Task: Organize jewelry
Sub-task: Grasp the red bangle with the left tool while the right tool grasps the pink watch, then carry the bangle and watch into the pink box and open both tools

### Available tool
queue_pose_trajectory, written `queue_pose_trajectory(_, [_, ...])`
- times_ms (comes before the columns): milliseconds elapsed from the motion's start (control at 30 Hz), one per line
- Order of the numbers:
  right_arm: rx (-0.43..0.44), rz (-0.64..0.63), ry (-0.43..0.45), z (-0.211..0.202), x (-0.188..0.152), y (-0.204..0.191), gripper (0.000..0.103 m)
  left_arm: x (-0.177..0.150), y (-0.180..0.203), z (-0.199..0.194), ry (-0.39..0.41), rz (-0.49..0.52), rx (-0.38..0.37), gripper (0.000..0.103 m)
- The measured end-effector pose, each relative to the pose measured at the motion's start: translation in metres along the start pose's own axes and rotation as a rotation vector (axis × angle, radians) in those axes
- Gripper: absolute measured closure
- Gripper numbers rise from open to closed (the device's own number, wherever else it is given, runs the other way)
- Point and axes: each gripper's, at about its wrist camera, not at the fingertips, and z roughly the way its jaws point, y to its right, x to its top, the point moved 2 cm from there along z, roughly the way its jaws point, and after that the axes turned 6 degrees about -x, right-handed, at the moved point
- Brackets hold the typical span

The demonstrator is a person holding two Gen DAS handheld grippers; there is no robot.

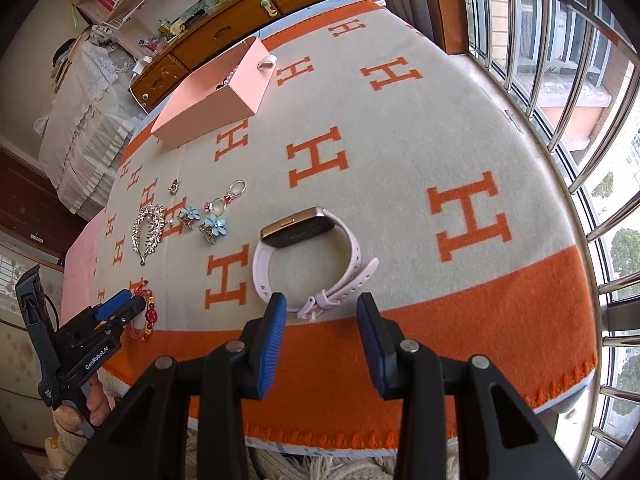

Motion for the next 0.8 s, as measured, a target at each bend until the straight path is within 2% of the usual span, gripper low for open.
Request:
queue_pose_trajectory(133, [-0.013, -0.003, 0.021, 0.002, 0.003, -0.005, 0.066, -0.001, -0.001, -0.001, 0.001, -0.015, -0.012, 0.096])
queue_pose_trajectory(233, [-0.040, -0.024, 0.043, 0.003, 0.004, -0.009, 0.066, -0.001, -0.009, -0.002, 0.006, -0.068, -0.042, 0.098])
queue_pose_trajectory(300, [-0.070, -0.045, 0.060, 0.004, 0.004, -0.011, 0.073, -0.002, -0.014, -0.003, 0.012, -0.106, -0.066, 0.098])
queue_pose_trajectory(367, [-0.081, -0.060, 0.067, 0.006, 0.005, -0.011, 0.088, -0.003, -0.018, -0.007, 0.022, -0.134, -0.080, 0.098])
queue_pose_trajectory(433, [-0.071, -0.064, 0.071, 0.006, 0.006, -0.011, 0.092, -0.003, -0.021, -0.011, 0.036, -0.154, -0.092, 0.098])
queue_pose_trajectory(633, [-0.030, -0.096, 0.120, -0.009, 0.007, -0.020, 0.094, 0.006, -0.024, -0.039, 0.097, -0.191, -0.103, 0.098])
queue_pose_trajectory(800, [0.010, -0.149, 0.198, -0.040, 0.025, -0.039, 0.094, 0.029, -0.023, -0.073, 0.164, -0.182, -0.098, 0.098])
